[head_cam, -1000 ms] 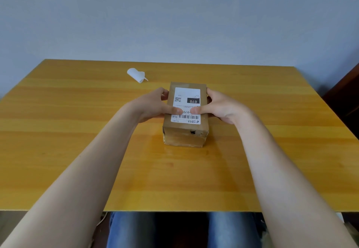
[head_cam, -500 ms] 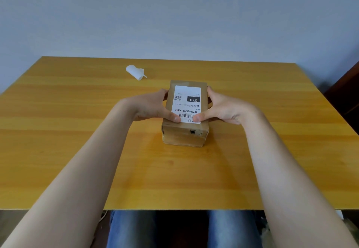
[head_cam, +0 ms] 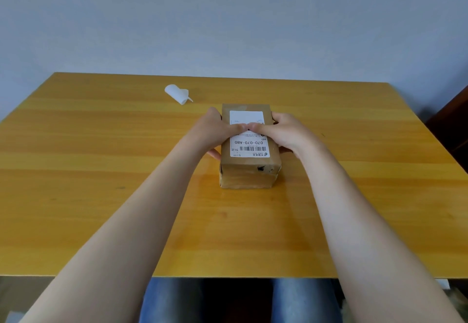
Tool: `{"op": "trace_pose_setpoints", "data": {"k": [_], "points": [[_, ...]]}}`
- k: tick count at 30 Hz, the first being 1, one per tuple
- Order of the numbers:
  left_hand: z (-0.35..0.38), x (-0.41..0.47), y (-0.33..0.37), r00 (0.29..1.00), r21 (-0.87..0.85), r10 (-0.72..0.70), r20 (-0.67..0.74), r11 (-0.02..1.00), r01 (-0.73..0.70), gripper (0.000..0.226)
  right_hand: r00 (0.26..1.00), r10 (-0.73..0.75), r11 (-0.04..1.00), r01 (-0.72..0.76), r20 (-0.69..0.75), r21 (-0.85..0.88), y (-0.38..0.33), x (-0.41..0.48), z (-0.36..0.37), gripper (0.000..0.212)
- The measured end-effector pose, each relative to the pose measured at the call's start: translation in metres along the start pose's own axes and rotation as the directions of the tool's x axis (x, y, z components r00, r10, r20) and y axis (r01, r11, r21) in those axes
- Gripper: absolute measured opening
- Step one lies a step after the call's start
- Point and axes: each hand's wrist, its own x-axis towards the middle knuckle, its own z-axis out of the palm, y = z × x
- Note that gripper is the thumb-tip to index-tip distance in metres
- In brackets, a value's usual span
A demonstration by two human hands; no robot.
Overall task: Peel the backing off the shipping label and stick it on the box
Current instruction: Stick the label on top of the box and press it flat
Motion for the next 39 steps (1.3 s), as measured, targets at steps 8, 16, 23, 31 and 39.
{"op": "trace_pose_setpoints", "data": {"k": [8,16,23,31,39], "points": [[-0.004,-0.003,0.003,0.999,0.030,0.016,0.041,0.999,-0.017,0.052,0.996,0.019,0.998,-0.014,0.091,-0.065,0.003,0.007,-0.008,0.074],[-0.016,-0.002,-0.005,0.989,-0.003,0.050,0.138,0.999,-0.050,0.065,0.980,0.055,0.998,-0.052,0.189,-0.022,0.004,0.009,-0.016,0.067],[-0.020,-0.003,-0.014,0.970,-0.046,0.085,0.227,0.996,-0.077,0.078,0.956,0.040,0.999,-0.029,0.290,-0.043,0.004,0.007,-0.022,0.078],[-0.022,-0.005,-0.012,0.951,-0.009,0.092,0.296,0.996,-0.093,0.079,0.929,0.055,0.993,-0.014,0.365,-0.114,0.006,0.000,-0.027,0.118],[0.026,0.004,-0.020,0.991,-0.171,0.123,-0.051,0.977,-0.130,0.052,0.989,-0.049,0.991,0.031,-0.140,-0.132,0.011,-0.012,0.023,0.049]]}}
